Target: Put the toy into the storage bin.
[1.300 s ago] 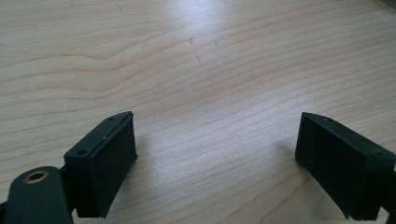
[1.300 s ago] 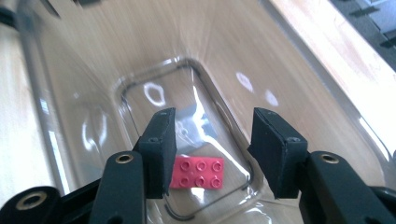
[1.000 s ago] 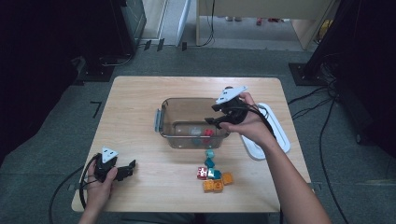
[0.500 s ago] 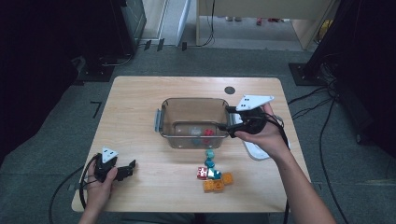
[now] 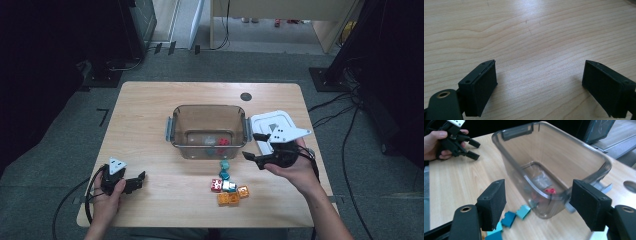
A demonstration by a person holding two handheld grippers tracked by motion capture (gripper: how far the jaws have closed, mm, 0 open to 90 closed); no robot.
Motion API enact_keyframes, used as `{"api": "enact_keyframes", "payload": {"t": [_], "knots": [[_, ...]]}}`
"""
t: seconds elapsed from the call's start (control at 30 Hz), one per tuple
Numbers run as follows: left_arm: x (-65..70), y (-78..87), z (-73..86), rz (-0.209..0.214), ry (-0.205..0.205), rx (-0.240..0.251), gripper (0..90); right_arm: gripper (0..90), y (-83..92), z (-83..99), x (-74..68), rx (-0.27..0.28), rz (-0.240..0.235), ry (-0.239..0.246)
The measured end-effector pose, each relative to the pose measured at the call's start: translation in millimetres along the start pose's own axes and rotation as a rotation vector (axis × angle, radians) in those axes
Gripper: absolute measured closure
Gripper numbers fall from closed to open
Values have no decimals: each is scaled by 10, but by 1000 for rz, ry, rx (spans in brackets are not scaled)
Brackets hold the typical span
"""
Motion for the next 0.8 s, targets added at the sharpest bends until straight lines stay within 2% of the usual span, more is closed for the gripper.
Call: {"api": "enact_keyframes", "payload": {"t": [0.23, 0.37, 0.43, 0.53, 0.8], "knots": [[-1, 1, 0, 0, -1, -1, 123, 337, 18, 338, -233, 8, -7, -10], [0, 1, 0, 0, -1, -1, 123, 350, 6, 547, -386, 7, -29, -32], [0, 1, 0, 0, -1, -1, 123, 350, -26, 661, -455, -10, -48, -47], [0, 1, 0, 0, -1, -1, 123, 352, -93, 810, -536, -46, -57, -38], [0, 1, 0, 0, -1, -1, 123, 400, -265, 1116, -628, -112, -76, -46]]}}
Point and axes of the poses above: each handheld gripper's, and its own axes: y roughly backward along the jaws, z roughly out of its underside, x roughly to its right, the point moved 8 cm from there along -y, roughly forward along the jaws, and after that the axes turned 8 degrees about y, right-handed, at the moved point
